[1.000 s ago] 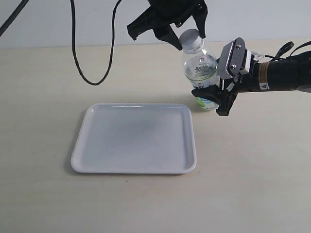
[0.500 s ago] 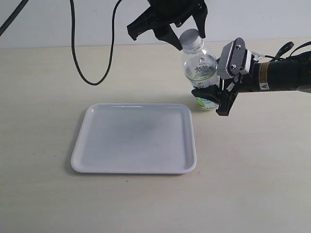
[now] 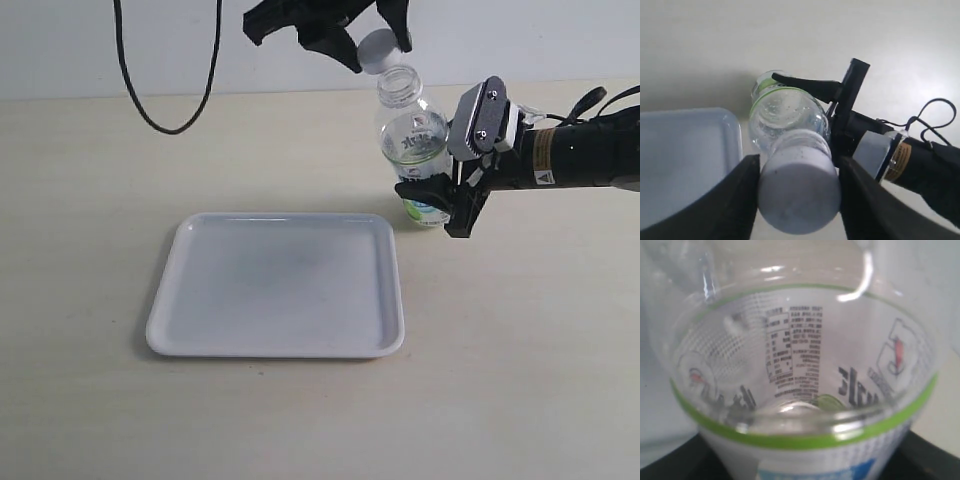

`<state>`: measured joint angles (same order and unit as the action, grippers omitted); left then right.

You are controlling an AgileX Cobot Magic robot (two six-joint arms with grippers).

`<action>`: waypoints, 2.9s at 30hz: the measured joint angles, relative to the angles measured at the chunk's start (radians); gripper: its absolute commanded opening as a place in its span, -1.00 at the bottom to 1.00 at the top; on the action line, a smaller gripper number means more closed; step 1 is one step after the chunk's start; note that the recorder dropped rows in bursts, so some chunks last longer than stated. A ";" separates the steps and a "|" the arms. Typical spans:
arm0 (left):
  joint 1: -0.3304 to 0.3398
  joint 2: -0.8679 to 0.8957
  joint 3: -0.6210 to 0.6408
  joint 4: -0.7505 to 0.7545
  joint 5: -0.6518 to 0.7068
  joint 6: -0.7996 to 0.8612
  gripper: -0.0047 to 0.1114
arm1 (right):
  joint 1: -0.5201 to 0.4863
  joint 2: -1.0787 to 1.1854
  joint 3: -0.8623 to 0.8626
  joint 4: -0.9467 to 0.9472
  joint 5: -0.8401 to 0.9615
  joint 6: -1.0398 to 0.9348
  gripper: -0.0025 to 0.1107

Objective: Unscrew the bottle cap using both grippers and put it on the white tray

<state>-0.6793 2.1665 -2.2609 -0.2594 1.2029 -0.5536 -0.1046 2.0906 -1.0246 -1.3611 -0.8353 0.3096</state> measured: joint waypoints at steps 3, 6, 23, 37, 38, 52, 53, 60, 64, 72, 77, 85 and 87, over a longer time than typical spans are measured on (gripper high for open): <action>0.000 -0.025 0.000 0.016 -0.014 0.221 -0.92 | 0.000 0.003 0.002 0.033 0.000 0.027 -0.96; 0.000 -0.081 0.000 0.031 0.007 0.428 -0.92 | 0.000 0.005 0.002 0.055 0.006 0.052 -0.96; 0.000 -0.265 0.330 0.043 -0.095 0.882 -0.92 | 0.000 0.007 0.006 0.135 0.024 0.133 -0.96; 0.000 -0.375 0.825 0.032 -0.656 0.941 -0.92 | 0.000 0.007 0.006 0.273 0.021 0.179 -0.96; 0.000 -0.375 0.866 0.028 -0.703 0.941 -0.92 | 0.000 0.007 0.006 0.290 0.019 0.181 -0.96; 0.036 -0.375 1.239 0.025 -1.121 0.942 -0.92 | 0.000 0.100 0.006 0.446 -0.071 0.216 -0.96; 0.038 -0.375 1.252 0.025 -1.142 0.942 -0.92 | 0.000 0.103 0.006 0.448 -0.075 0.214 -0.96; 0.039 -0.343 1.273 0.025 -1.234 0.942 -0.92 | 0.000 0.103 0.006 0.448 -0.074 0.199 -0.84; 0.039 -0.312 1.274 0.025 -1.254 0.942 -0.92 | 0.000 0.103 0.006 0.445 -0.073 0.178 -0.53; 0.039 -0.282 1.274 0.025 -1.268 0.942 -0.92 | 0.000 0.103 0.006 0.440 -0.071 0.172 0.36; 0.039 -0.281 1.274 0.025 -1.275 0.942 -0.92 | 0.000 0.103 0.006 0.440 -0.074 0.172 0.61; 0.039 -0.281 1.274 0.025 -1.275 0.961 -0.92 | 0.000 0.093 0.006 0.346 -0.060 0.228 0.62; 0.039 -0.281 1.274 0.025 -1.275 0.965 -0.92 | 0.000 0.075 0.006 0.296 -0.025 0.283 0.62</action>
<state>-0.6399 1.8857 -0.9865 -0.2341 -0.0716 0.4114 -0.1046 2.1660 -1.0186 -1.0648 -0.8605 0.5931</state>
